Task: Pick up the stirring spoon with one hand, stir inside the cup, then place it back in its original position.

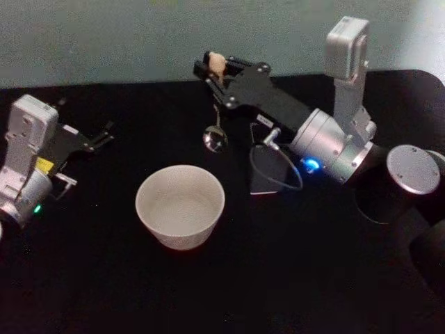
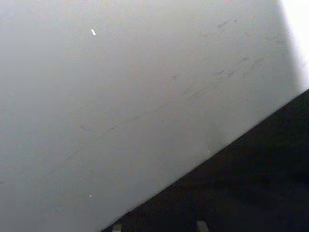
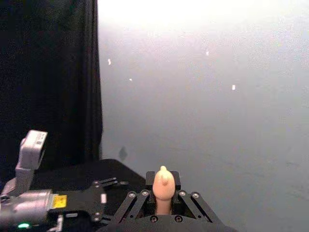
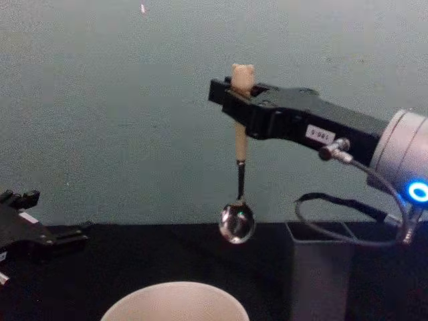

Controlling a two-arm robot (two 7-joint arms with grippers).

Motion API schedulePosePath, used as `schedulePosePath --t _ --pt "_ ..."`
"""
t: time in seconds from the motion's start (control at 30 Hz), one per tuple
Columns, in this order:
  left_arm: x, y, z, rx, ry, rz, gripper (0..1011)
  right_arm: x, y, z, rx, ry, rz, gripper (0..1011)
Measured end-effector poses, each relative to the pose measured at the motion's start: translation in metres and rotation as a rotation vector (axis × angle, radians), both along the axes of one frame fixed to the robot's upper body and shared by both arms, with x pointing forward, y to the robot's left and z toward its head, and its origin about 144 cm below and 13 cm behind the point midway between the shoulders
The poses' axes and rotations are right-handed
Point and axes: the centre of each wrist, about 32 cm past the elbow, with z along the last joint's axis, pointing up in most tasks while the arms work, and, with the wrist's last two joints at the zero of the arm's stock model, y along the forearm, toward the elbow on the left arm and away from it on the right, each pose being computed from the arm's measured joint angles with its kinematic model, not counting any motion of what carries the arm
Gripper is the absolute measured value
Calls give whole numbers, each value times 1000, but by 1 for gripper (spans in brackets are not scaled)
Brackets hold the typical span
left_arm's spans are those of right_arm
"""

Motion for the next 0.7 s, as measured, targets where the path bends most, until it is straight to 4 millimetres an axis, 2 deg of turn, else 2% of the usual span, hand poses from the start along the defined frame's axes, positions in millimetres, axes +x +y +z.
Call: schedulePosePath --t 0.7 --pt "0 0 0 0 0 0 1001 10 -31 13 0 -19 -140 187"
